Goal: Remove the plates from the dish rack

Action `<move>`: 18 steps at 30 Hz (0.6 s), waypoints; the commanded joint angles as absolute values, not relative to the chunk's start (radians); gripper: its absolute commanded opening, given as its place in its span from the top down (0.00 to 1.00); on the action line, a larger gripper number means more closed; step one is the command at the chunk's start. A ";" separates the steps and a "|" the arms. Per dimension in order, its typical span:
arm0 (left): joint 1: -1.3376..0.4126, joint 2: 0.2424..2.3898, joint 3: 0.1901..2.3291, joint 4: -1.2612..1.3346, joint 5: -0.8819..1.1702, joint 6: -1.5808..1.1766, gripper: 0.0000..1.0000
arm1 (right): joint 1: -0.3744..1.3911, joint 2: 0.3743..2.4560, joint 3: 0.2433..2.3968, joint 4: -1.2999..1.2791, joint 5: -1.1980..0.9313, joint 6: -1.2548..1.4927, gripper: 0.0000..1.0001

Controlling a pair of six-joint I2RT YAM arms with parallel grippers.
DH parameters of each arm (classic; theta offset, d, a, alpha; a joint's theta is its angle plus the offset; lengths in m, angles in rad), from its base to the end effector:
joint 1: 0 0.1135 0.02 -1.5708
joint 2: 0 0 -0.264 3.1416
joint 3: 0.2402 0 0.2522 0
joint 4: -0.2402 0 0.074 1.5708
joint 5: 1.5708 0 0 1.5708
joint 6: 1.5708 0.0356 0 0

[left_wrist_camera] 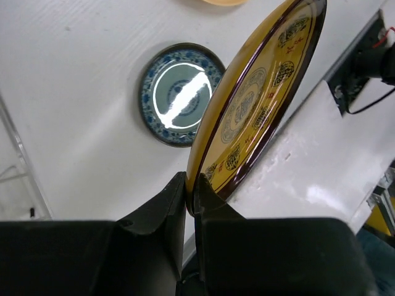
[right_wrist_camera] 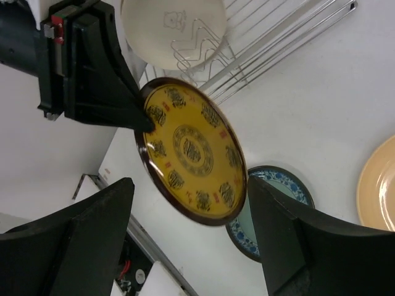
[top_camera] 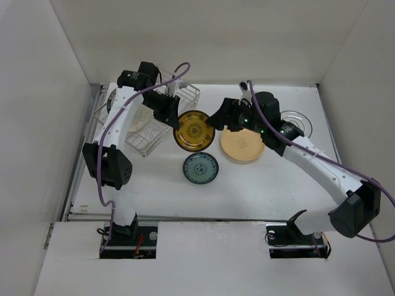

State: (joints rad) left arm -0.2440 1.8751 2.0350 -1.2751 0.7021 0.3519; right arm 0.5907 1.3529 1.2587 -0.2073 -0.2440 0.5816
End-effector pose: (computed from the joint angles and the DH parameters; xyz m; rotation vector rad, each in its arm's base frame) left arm 0.3592 -0.1131 0.3727 0.9431 2.3433 -0.8889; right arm 0.2577 0.1832 0.3757 -0.1886 1.9880 1.0131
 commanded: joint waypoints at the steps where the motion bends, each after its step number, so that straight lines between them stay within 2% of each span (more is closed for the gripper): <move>1: -0.258 1.850 2.037 -1.338 0.825 0.397 1.00 | 0.598 1.368 1.233 -0.149 -0.242 0.598 0.21; 8: -0.268 1.850 2.046 -1.402 0.876 0.472 1.00 | 0.607 1.359 1.204 -0.182 -0.167 0.598 0.25; 11: -0.278 1.850 2.046 -1.411 0.876 0.472 1.00 | 0.607 1.359 1.204 -0.192 -0.167 0.572 0.31; 12: -0.278 1.859 2.046 -1.411 0.876 0.472 1.00 | 0.607 1.359 1.194 -0.192 -0.190 0.572 0.40; 15: -0.287 1.868 2.046 -1.433 0.896 0.482 1.00 | 0.607 1.371 1.184 -0.192 -0.230 0.563 0.55; 16: -0.287 1.868 2.046 -1.433 0.896 0.482 1.00 | 0.607 1.380 1.184 -0.192 -0.241 0.563 0.66; 18: -0.296 1.868 2.046 -1.433 0.919 0.482 1.00 | 0.607 1.381 1.184 -0.183 -0.253 0.563 0.74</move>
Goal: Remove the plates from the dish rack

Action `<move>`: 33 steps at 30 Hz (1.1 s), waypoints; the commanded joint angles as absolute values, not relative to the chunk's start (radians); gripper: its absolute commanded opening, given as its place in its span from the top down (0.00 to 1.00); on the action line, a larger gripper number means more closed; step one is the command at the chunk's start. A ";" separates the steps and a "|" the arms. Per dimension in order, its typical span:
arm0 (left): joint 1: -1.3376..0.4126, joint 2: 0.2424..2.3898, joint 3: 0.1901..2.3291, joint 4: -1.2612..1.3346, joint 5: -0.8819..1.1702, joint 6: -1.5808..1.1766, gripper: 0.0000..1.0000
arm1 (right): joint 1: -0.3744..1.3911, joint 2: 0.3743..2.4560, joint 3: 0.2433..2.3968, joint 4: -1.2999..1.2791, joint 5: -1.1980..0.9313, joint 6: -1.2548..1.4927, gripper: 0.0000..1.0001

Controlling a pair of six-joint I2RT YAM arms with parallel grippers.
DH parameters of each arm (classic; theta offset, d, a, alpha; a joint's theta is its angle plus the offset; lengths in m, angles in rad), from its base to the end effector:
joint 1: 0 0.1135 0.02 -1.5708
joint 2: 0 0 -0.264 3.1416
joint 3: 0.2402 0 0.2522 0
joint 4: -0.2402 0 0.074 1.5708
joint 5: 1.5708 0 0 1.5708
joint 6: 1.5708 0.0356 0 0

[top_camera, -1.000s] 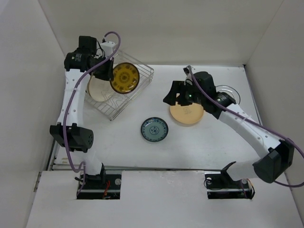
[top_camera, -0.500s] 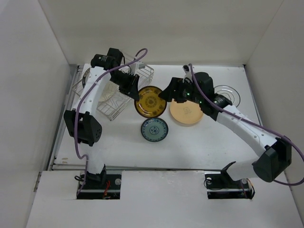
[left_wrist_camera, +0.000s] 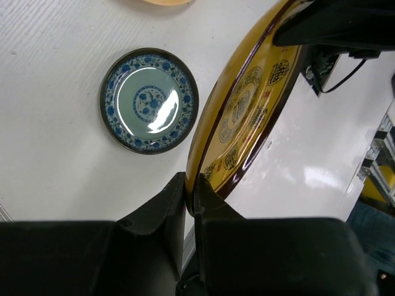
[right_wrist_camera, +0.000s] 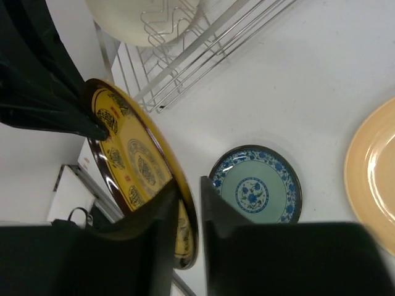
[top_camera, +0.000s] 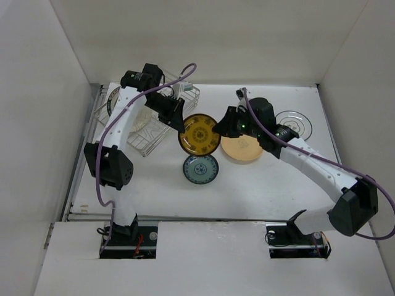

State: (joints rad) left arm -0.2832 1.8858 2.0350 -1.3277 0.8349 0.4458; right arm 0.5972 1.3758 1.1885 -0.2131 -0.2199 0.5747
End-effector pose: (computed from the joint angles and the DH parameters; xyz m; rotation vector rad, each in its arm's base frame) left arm 0.3503 -0.1294 0.3698 1.0940 2.2510 -1.0619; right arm 0.2609 0.1868 0.3434 -0.1763 2.0876 0.9578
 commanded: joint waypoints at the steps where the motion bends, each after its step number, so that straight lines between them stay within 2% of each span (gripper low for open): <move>1: -0.296 1.868 2.046 -1.433 0.919 0.482 1.00 | 0.607 1.390 1.184 -0.183 -0.265 0.563 0.81; 5: -0.307 1.879 2.046 -1.433 0.887 0.482 0.98 | 0.607 1.381 1.175 -0.183 -0.265 0.563 1.00; 6: -0.307 1.891 2.055 -1.433 0.853 0.468 0.74 | 0.607 1.371 1.175 -0.183 -0.265 0.563 1.00; 8: -0.307 1.901 2.056 -1.405 0.804 0.436 0.48 | 0.607 1.362 1.166 -0.198 -0.256 0.563 1.00; 9: -0.307 1.901 2.056 -1.393 0.742 0.422 0.40 | 0.607 1.362 1.155 -0.209 -0.256 0.563 1.00; 10: -0.307 1.901 2.056 -1.381 0.711 0.407 0.22 | 0.607 1.362 1.155 -0.219 -0.256 0.563 1.00; 14: -0.307 1.901 2.026 -1.310 0.559 0.350 0.03 | 0.607 1.362 1.083 -0.233 -0.235 0.572 1.00; 15: -0.307 1.901 2.026 -1.287 0.530 0.315 0.00 | 0.607 1.374 1.071 -0.233 -0.235 0.572 1.00; 23: -0.246 1.838 2.037 -1.138 0.138 0.161 0.00 | 0.607 1.546 1.097 -0.252 -0.181 0.581 1.00; 32: -0.189 1.805 2.060 -1.158 0.097 0.201 0.00 | 0.607 1.738 1.213 -0.296 -0.205 0.569 1.00; 33: -0.189 1.805 2.060 -1.158 0.097 0.201 0.00 | 0.607 1.738 1.213 -0.296 -0.215 0.560 0.95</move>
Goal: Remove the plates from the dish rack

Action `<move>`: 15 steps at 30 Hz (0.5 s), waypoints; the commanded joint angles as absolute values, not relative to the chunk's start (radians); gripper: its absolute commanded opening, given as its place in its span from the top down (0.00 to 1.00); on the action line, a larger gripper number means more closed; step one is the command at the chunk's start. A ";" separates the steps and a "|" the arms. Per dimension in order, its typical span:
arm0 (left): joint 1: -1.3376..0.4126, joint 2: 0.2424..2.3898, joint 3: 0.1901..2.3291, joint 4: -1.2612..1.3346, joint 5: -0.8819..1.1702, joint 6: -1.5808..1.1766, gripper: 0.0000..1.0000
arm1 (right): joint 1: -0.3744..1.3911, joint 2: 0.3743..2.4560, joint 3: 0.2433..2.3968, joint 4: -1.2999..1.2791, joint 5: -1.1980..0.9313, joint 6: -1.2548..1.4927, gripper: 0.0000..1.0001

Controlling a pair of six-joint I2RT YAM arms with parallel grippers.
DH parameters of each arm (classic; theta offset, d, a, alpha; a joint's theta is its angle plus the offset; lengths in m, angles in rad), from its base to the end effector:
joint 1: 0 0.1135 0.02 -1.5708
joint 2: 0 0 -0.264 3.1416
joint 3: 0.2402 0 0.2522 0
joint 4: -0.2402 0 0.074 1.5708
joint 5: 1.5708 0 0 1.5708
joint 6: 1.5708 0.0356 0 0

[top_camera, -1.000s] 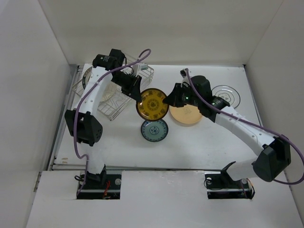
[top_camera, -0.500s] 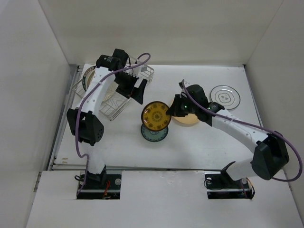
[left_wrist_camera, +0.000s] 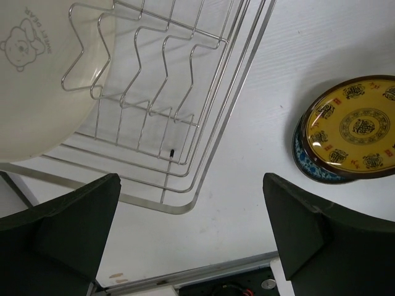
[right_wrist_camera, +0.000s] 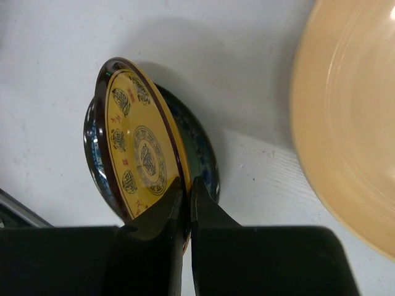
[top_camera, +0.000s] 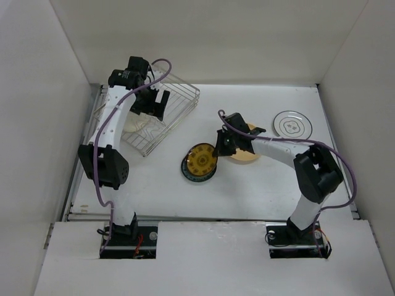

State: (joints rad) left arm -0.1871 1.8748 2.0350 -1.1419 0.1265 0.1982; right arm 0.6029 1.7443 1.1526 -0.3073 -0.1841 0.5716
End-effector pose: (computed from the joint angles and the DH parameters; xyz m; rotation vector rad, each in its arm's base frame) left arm 0.3843 -0.0773 0.3728 0.5358 2.4912 -0.1571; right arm 0.3012 0.2153 0.2014 -0.1241 2.5914 0.7009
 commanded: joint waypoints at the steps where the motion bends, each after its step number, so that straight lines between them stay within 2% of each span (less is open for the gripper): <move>1: -0.189 1.805 2.060 -1.167 0.097 0.201 0.00 | 0.607 1.747 1.213 -0.305 -0.215 0.560 0.92; 2: -0.189 1.805 2.060 -1.167 0.097 0.201 0.00 | 0.607 1.747 1.226 -0.314 -0.215 0.560 0.90; 3: -0.189 1.805 2.060 -1.167 0.097 0.201 0.00 | 0.607 1.747 1.226 -0.314 -0.215 0.549 0.82; 6: -0.189 1.786 2.048 -1.167 0.097 0.201 0.00 | 0.607 1.735 1.214 -0.341 -0.204 0.549 0.73; 7: -0.180 1.775 2.048 -1.167 0.097 0.210 0.00 | 0.607 1.724 1.204 -0.368 -0.204 0.549 0.66; 9: -0.179 1.766 2.039 -1.167 0.072 0.222 0.00 | 0.607 1.714 1.204 -0.388 -0.193 0.538 0.64; 11: -0.179 1.766 2.039 -1.158 0.052 0.247 0.00 | 0.620 1.704 1.204 -0.403 -0.183 0.538 0.56; 15: -0.179 1.756 2.057 -1.149 0.029 0.256 0.00 | 0.649 1.716 1.213 -0.451 -0.141 0.538 0.53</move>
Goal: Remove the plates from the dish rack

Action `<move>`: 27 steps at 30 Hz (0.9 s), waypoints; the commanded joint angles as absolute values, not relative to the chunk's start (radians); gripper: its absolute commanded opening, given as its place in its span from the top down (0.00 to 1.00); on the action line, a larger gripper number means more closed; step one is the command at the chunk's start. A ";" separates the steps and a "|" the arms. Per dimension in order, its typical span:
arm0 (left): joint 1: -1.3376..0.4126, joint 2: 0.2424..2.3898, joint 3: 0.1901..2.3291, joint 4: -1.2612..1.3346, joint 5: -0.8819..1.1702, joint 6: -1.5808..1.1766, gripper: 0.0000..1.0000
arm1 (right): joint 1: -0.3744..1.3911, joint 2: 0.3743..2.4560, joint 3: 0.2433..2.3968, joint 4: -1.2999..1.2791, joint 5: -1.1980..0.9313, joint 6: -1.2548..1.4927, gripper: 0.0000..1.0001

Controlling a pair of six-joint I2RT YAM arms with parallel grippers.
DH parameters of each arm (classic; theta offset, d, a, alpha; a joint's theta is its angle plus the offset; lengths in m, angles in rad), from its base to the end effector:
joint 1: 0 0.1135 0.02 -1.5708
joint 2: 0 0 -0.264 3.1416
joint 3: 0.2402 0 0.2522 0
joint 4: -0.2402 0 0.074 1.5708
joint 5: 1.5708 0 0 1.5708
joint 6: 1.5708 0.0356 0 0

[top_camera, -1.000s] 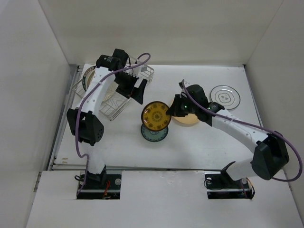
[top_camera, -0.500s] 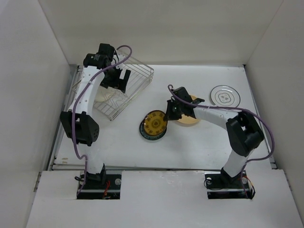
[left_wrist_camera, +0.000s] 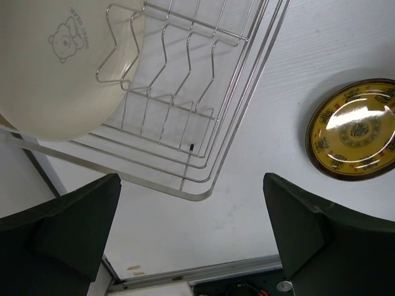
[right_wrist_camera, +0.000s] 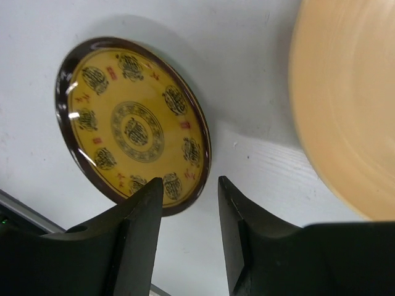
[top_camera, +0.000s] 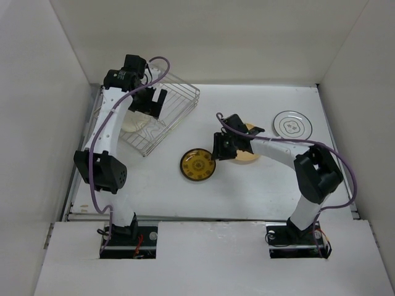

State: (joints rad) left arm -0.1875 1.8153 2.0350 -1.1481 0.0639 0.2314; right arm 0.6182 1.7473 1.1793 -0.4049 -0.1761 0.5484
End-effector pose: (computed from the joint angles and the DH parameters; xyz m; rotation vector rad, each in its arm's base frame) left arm 0.3685 -0.0722 0.3939 0.5453 2.4373 -0.0616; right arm 0.2951 0.2175 0.2021 -0.1653 2.6589 0.6482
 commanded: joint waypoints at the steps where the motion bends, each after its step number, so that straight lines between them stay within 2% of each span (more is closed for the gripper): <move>1: -0.179 1.756 2.057 -1.149 0.019 0.267 0.00 | 0.660 1.717 1.213 -0.462 -0.126 0.538 0.53; 6: -0.170 1.756 2.066 -1.117 -0.055 0.267 0.00 | 0.670 1.735 1.249 -0.505 -0.086 0.548 0.52; 10: -0.111 1.756 2.042 -1.005 -0.199 0.319 0.00 | 0.670 1.642 1.238 -0.514 -0.057 0.569 0.50; 16: -0.035 1.877 2.140 -1.017 -0.199 0.389 0.00 | 0.670 1.511 1.218 -0.523 0.008 0.578 0.47; 17: -0.035 1.887 2.140 -1.008 -0.189 0.422 0.03 | 0.670 1.502 1.218 -0.523 0.008 0.578 0.47; 20: -0.026 1.907 2.140 -0.985 -0.169 0.463 0.15 | 0.670 1.473 1.218 -0.534 0.017 0.578 0.47; 21: -0.026 1.907 2.151 -0.976 -0.169 0.463 0.27 | 0.670 1.464 1.218 -0.546 0.017 0.578 0.47; 22: -0.026 1.928 2.151 -0.976 -0.178 0.474 0.34 | 0.670 1.463 1.218 -0.546 0.017 0.578 0.47; 24: -0.026 1.948 2.192 -0.985 -0.178 0.474 0.45 | 0.670 1.425 1.218 -0.546 0.017 0.588 0.47; 25: -0.026 1.948 2.201 -0.994 -0.178 0.474 0.53 | 0.670 1.414 1.218 -0.546 0.026 0.588 0.47; 27: -0.017 1.957 2.201 -0.994 -0.178 0.474 0.61 | 0.670 1.385 1.209 -0.535 0.037 0.588 0.47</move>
